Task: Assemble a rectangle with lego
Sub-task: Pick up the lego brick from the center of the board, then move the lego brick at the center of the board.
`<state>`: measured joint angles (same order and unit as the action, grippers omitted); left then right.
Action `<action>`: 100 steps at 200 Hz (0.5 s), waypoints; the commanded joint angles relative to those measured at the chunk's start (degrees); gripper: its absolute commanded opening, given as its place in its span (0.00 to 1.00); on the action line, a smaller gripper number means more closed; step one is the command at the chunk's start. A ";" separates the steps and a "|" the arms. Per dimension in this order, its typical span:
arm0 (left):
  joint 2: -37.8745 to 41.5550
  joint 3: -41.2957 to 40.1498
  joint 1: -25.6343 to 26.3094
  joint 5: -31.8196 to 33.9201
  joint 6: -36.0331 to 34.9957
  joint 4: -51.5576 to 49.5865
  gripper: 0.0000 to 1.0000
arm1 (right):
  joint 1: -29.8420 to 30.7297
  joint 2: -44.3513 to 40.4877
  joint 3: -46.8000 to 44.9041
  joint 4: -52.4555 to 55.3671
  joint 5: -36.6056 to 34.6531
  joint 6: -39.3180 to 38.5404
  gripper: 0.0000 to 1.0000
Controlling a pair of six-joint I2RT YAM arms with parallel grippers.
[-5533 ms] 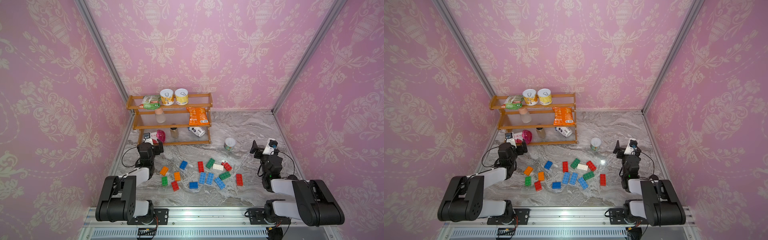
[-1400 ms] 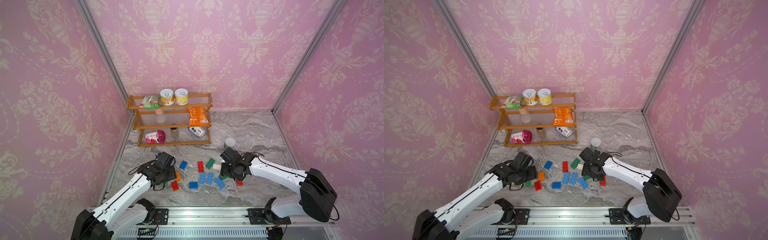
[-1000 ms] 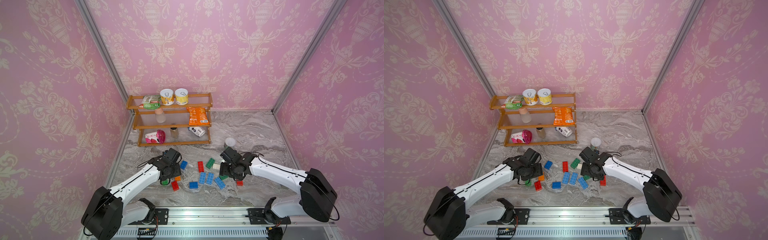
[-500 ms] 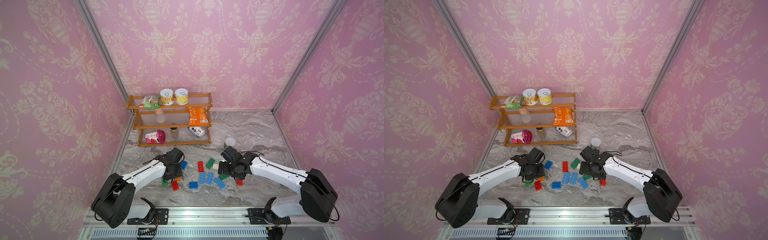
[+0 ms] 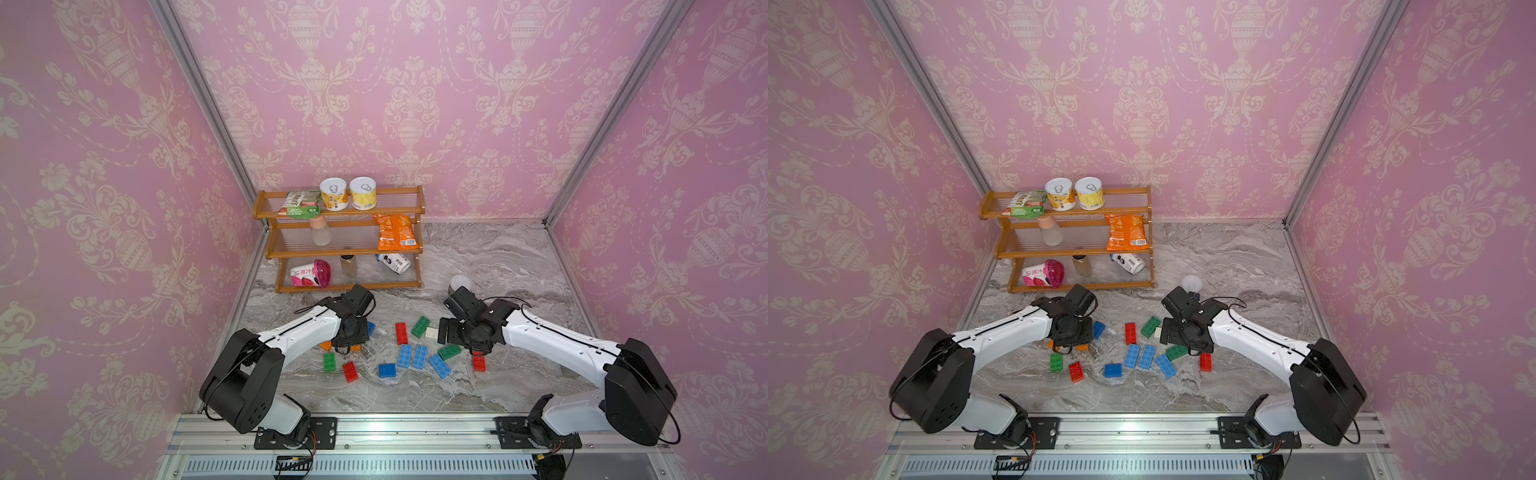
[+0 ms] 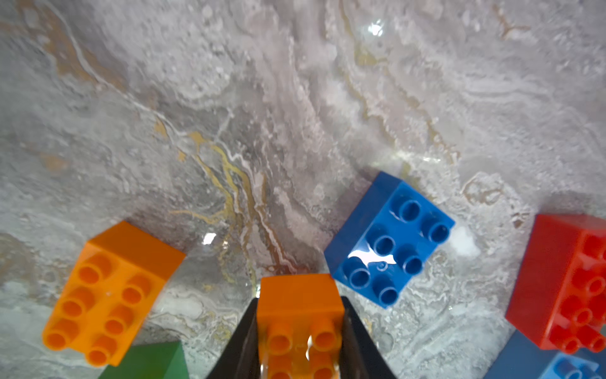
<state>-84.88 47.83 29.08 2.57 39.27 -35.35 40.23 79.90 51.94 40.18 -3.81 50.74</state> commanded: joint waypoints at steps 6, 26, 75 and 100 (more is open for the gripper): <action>-1.76 3.14 -2.39 3.88 -5.79 -2.99 0.00 | -0.48 -0.71 0.88 -0.35 -0.67 -1.43 1.00; -3.54 4.08 -3.95 4.16 -7.16 -2.53 0.00 | -0.59 -0.80 0.79 -1.01 -0.68 -1.24 1.00; -8.75 5.76 -4.30 -1.04 -7.38 2.30 0.00 | -0.76 -1.30 0.73 -1.51 -1.27 -1.25 1.00; -9.51 6.32 -3.31 -3.11 -6.58 3.90 0.00 | -0.87 -2.10 0.38 -1.85 -1.79 -0.83 1.00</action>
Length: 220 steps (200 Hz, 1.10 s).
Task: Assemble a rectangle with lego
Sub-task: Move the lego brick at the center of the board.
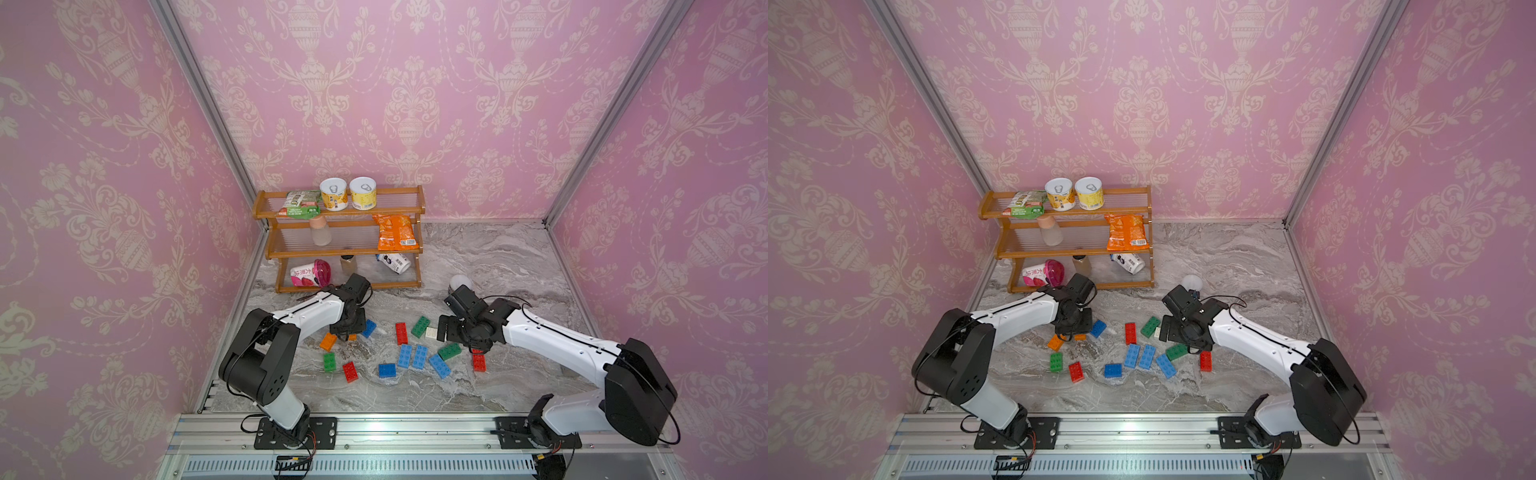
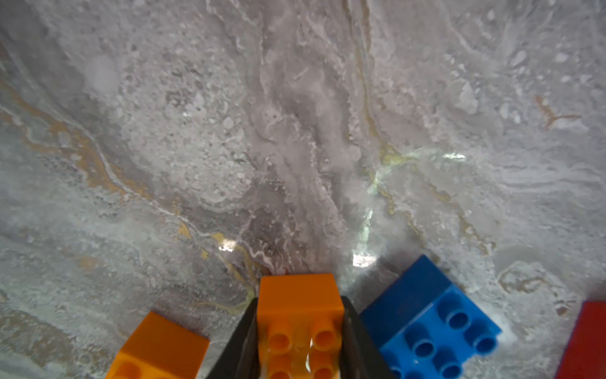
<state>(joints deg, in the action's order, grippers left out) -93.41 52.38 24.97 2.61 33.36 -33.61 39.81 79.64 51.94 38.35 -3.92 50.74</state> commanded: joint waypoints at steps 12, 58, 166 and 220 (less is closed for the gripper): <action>-1.30 2.33 1.58 -4.10 -0.08 2.88 0.00 | -0.51 -2.20 0.25 -0.27 -1.92 -0.81 1.00; -5.21 5.46 5.14 -6.21 2.11 6.55 0.00 | -1.18 -2.38 -0.12 -1.61 -2.21 -1.08 1.00; -4.59 8.82 8.81 2.36 3.94 1.43 0.00 | -2.31 -2.69 -0.90 -3.02 -2.34 -1.16 1.00; -1.91 6.03 5.15 3.42 -1.33 -0.38 0.00 | -2.45 -1.69 -0.88 -2.97 -2.71 -1.70 1.00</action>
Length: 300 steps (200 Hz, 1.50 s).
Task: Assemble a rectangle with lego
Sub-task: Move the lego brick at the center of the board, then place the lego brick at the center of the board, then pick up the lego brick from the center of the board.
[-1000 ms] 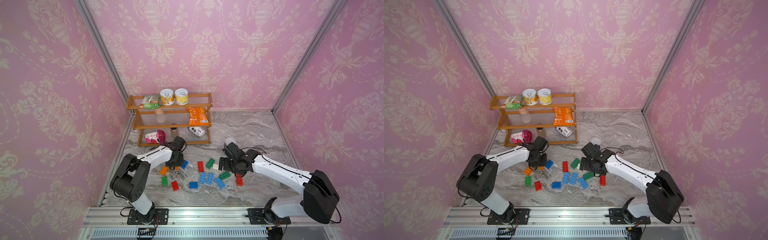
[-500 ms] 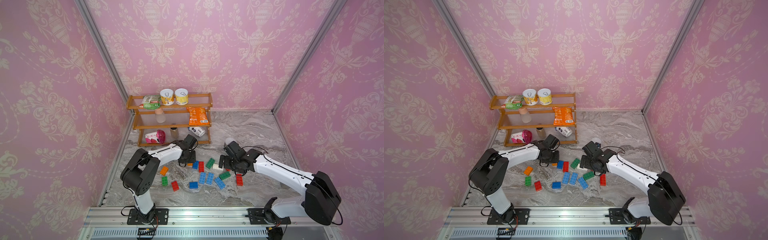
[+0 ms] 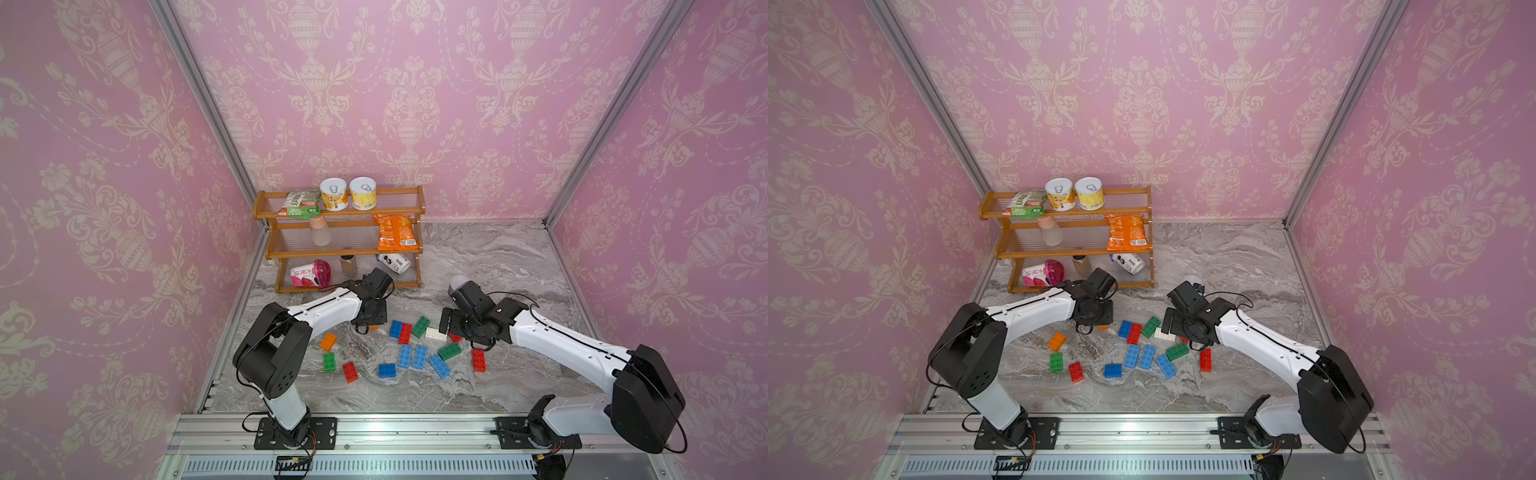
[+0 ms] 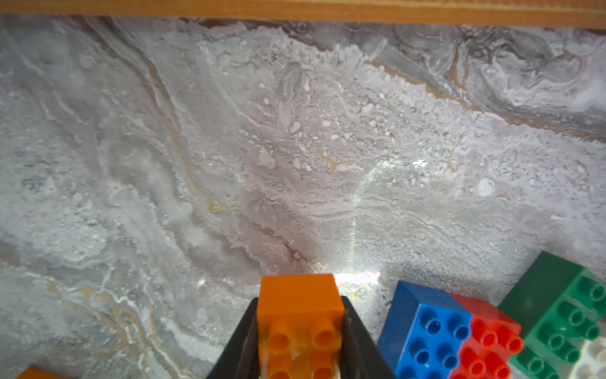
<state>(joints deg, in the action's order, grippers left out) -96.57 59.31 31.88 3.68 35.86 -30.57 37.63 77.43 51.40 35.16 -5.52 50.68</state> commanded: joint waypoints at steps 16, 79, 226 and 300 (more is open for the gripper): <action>0.39 -0.34 -2.97 2.62 -5.74 -5.13 0.00 | -0.57 0.31 -0.67 0.16 -1.07 -1.47 1.00; -0.34 -3.14 -5.68 -2.15 -6.21 -2.99 0.02 | -4.71 -2.62 -3.22 1.42 -1.68 -1.86 1.00; 11.28 -2.96 -7.54 3.77 -6.30 -12.75 0.64 | -9.12 -4.65 -4.90 1.49 -1.82 -4.88 1.00; 18.49 -10.39 -14.32 1.84 -5.61 -19.04 0.70 | -9.44 -5.22 -5.63 1.13 -1.51 -4.56 1.00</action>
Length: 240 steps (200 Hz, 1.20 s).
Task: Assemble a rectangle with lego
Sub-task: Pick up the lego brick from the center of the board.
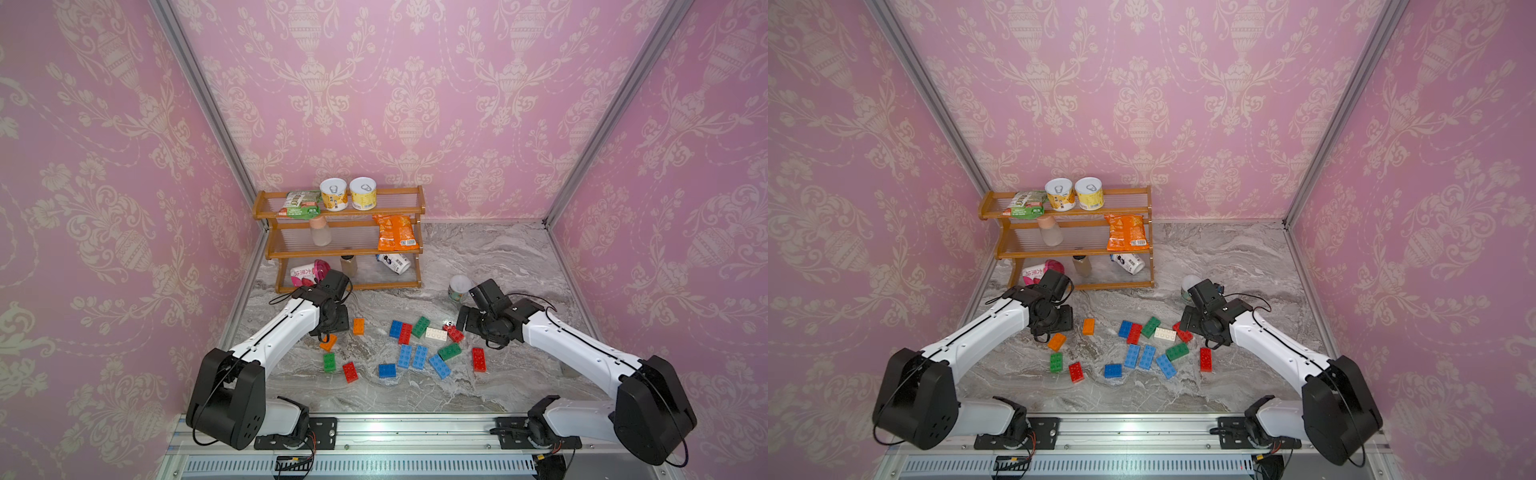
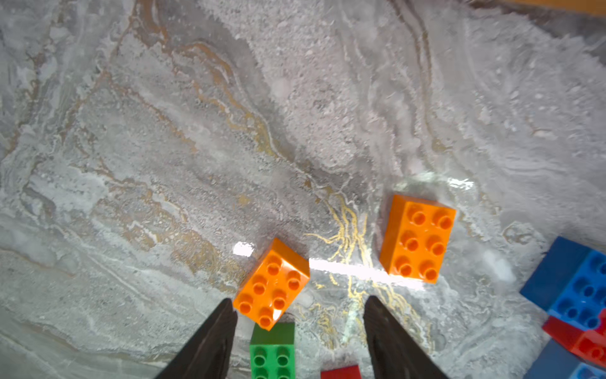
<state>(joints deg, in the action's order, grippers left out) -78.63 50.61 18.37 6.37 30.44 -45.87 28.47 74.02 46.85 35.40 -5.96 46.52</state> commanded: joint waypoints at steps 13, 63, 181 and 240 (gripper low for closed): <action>-0.14 -2.33 -1.03 -2.06 -0.45 -3.36 0.74 | -0.28 -2.22 -1.31 0.81 -1.03 -0.17 1.00; -4.11 -4.42 -2.31 -4.09 -2.02 -0.07 0.78 | -0.33 -3.65 -2.45 0.65 -0.99 0.93 1.00; -9.78 -3.51 -3.76 -4.75 -4.68 4.25 0.19 | -0.28 -3.35 -2.72 0.11 -0.45 1.64 1.00; -3.67 -2.93 -3.40 -8.92 -1.01 2.27 0.00 | -0.40 -3.26 -1.24 2.47 -1.78 -0.09 1.00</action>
<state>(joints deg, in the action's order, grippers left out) -86.83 46.78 15.11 0.91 26.59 -42.33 28.47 71.00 44.86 35.35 -5.96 46.68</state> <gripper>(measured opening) 0.344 0.997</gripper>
